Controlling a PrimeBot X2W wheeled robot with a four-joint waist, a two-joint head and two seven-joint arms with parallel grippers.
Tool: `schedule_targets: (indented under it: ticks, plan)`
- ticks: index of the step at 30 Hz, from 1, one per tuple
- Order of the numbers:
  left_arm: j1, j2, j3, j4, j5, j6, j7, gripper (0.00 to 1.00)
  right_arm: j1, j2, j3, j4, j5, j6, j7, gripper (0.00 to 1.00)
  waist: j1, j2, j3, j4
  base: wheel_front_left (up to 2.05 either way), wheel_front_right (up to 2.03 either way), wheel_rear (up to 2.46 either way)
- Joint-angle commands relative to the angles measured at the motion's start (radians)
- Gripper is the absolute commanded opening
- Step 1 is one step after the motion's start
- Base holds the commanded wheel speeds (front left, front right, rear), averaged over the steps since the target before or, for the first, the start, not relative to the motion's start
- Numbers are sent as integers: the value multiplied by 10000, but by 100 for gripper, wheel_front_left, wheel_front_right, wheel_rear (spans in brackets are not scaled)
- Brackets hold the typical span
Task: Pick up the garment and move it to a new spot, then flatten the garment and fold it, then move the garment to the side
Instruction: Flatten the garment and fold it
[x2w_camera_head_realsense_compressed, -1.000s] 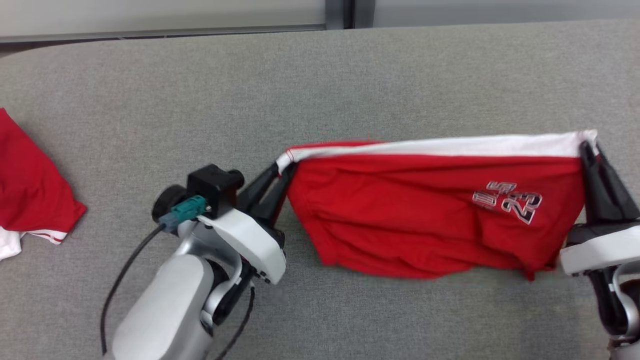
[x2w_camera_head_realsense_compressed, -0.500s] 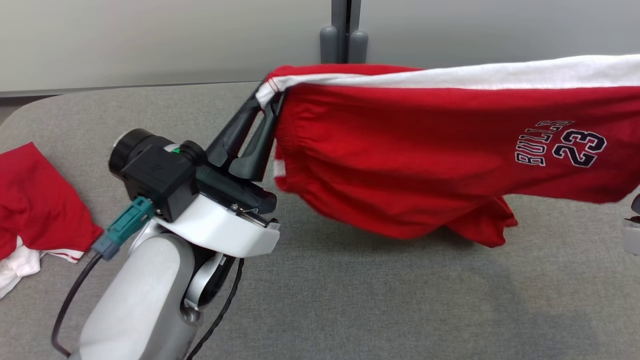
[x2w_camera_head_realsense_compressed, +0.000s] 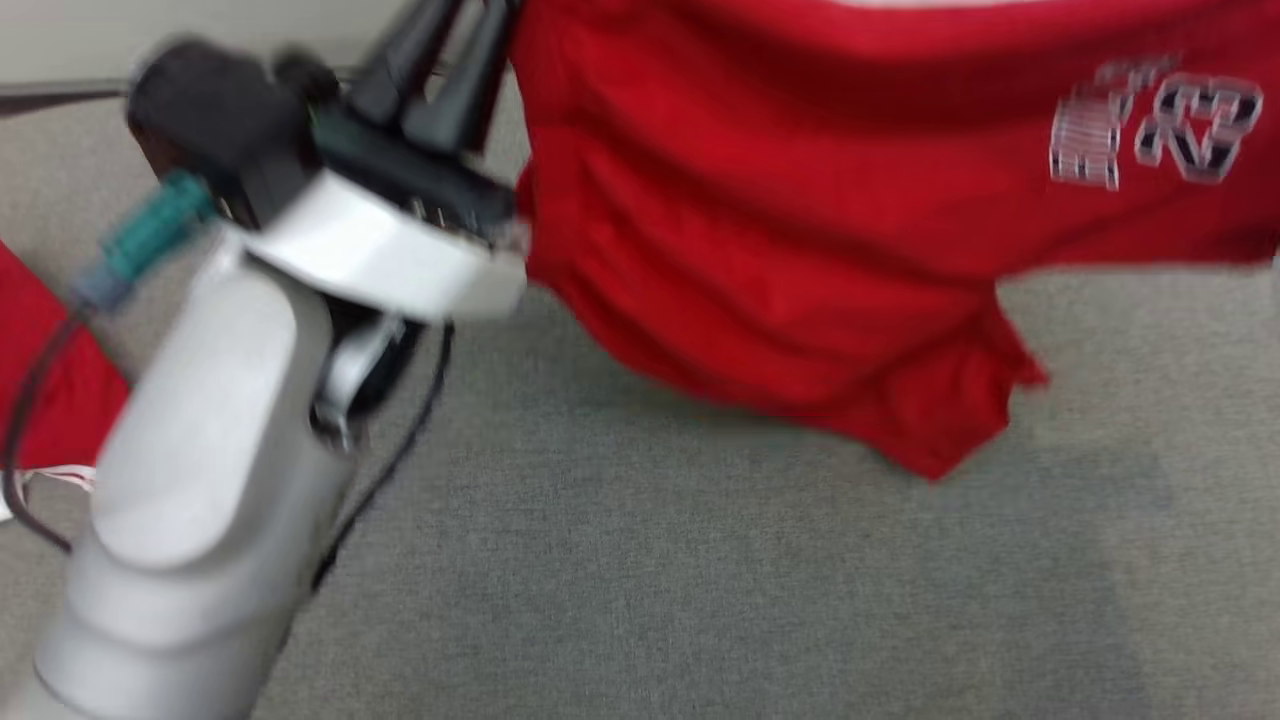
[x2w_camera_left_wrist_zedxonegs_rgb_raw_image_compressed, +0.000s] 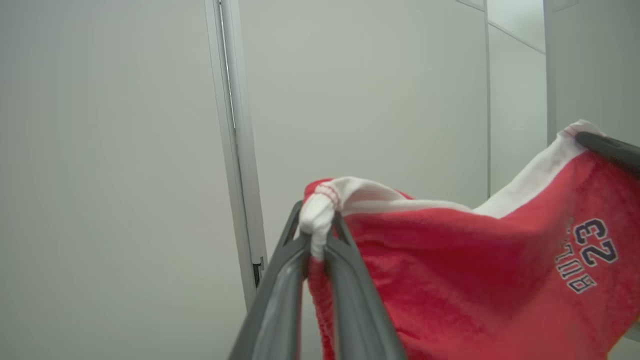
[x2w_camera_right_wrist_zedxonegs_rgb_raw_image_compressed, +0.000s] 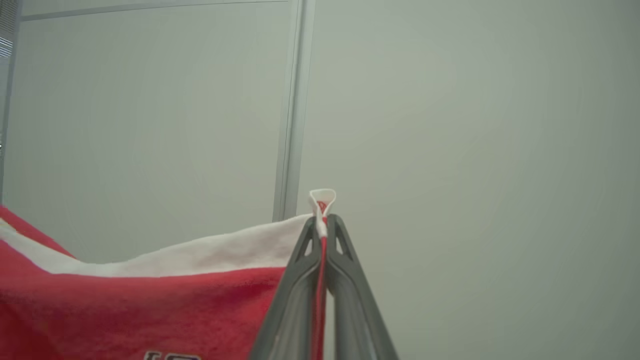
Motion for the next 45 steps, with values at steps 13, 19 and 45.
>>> schedule_targets:
  ticks: [13,19,45]
  plan:
    - [-5205,-896,484,5649,-234,-631,-1778,0,-6409,-14,1789,4759,477,-2,-1069,0,0,0,1794,79,0,0,0]
    - [-4643,-1074,947,6728,-144,-673,-1783,0,-6828,595,3050,7325,978,-2,-1982,0,0,0,1988,-111,0,0,0]
    - [3097,-1329,1125,5334,83,-680,-1788,0,1309,1222,2661,6393,1698,-2,-2924,0,0,0,38,-196,0,0,0]
